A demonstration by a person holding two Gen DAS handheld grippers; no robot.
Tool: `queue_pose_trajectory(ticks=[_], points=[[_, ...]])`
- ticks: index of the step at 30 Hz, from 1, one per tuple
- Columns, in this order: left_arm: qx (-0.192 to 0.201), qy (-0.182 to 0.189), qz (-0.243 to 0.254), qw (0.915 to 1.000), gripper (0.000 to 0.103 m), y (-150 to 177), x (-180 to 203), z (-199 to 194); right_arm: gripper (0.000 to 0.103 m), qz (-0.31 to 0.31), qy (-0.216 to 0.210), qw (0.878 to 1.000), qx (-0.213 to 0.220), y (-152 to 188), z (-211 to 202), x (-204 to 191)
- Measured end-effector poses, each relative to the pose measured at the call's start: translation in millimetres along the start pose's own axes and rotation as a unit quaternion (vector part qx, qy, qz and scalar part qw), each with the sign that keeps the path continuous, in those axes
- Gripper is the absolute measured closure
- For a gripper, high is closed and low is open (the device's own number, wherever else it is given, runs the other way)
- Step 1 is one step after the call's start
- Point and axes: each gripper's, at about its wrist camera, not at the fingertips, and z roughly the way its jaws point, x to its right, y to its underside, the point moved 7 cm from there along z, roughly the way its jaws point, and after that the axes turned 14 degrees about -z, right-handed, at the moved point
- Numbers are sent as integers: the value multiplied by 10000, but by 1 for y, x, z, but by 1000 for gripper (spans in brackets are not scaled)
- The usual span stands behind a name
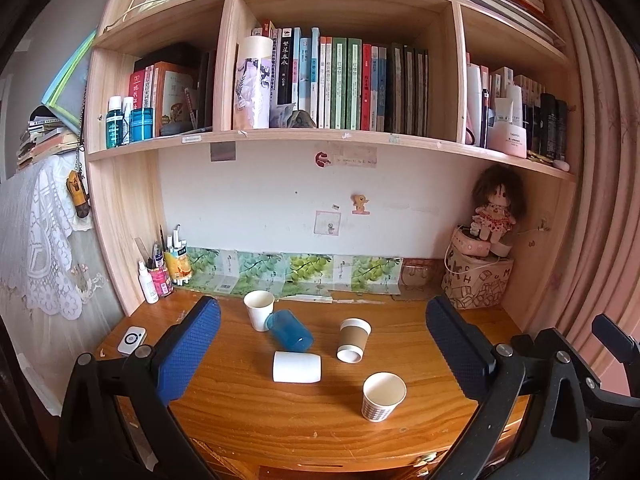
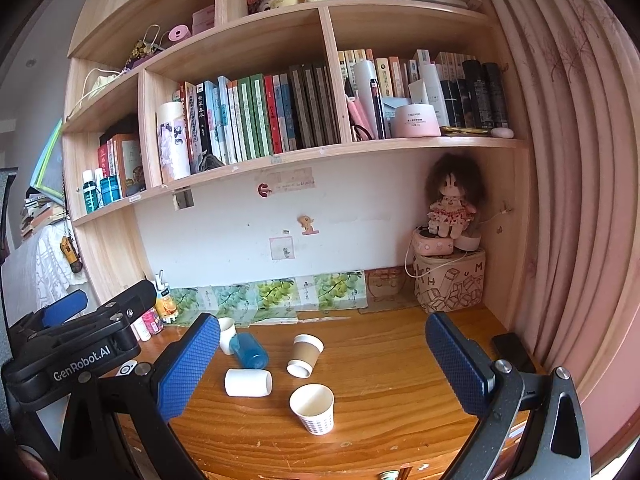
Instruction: Flip cup upright
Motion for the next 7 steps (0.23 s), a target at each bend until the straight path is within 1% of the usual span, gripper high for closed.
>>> queue_pose_trajectory(ticks=[7], points=[[-26, 44, 27, 10000, 0, 0, 2, 5, 0, 50, -32, 10000, -59, 1, 5, 0]])
